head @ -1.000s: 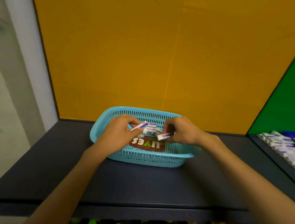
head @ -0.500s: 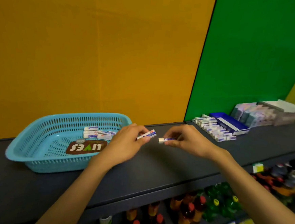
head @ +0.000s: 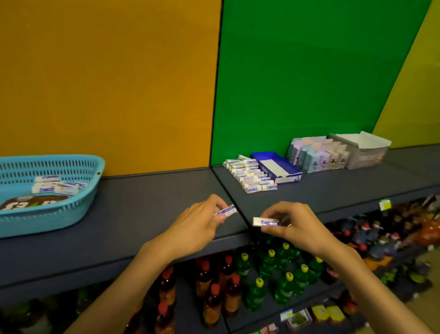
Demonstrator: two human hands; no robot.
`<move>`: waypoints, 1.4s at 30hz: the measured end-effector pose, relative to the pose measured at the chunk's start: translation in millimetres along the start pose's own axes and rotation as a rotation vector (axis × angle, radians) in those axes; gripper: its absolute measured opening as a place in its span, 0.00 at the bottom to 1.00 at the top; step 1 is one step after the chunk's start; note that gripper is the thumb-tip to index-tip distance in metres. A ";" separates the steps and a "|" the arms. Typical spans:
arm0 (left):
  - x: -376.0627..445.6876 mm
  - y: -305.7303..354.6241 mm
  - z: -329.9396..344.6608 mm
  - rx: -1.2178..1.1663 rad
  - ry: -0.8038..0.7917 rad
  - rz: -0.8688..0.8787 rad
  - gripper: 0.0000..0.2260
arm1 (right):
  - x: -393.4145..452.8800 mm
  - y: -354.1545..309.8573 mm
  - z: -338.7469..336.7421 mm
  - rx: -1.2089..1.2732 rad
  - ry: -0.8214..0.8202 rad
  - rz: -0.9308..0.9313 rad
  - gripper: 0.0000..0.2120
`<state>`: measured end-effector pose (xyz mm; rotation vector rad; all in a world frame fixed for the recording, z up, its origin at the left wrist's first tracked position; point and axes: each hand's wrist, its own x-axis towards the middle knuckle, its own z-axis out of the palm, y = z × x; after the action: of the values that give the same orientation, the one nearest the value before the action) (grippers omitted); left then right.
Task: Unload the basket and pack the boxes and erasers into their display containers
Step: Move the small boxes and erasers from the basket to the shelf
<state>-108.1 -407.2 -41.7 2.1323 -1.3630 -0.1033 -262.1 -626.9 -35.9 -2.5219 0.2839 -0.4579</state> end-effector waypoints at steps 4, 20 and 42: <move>20.6 24.3 27.9 -0.002 0.005 -0.037 0.07 | -9.5 39.8 -21.2 -0.020 -0.001 -0.013 0.09; 162.8 -17.4 67.6 0.189 0.150 -0.016 0.09 | 81.4 139.7 -38.0 0.031 -0.029 -0.032 0.08; 304.4 -79.0 100.4 0.732 0.117 -0.154 0.14 | 269.8 188.8 -31.5 -0.198 0.000 -0.246 0.11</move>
<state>61.1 -686.5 -90.3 2.7782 -1.2842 0.5300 -45.6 -876.8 -45.8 -2.7650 0.0176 -0.5491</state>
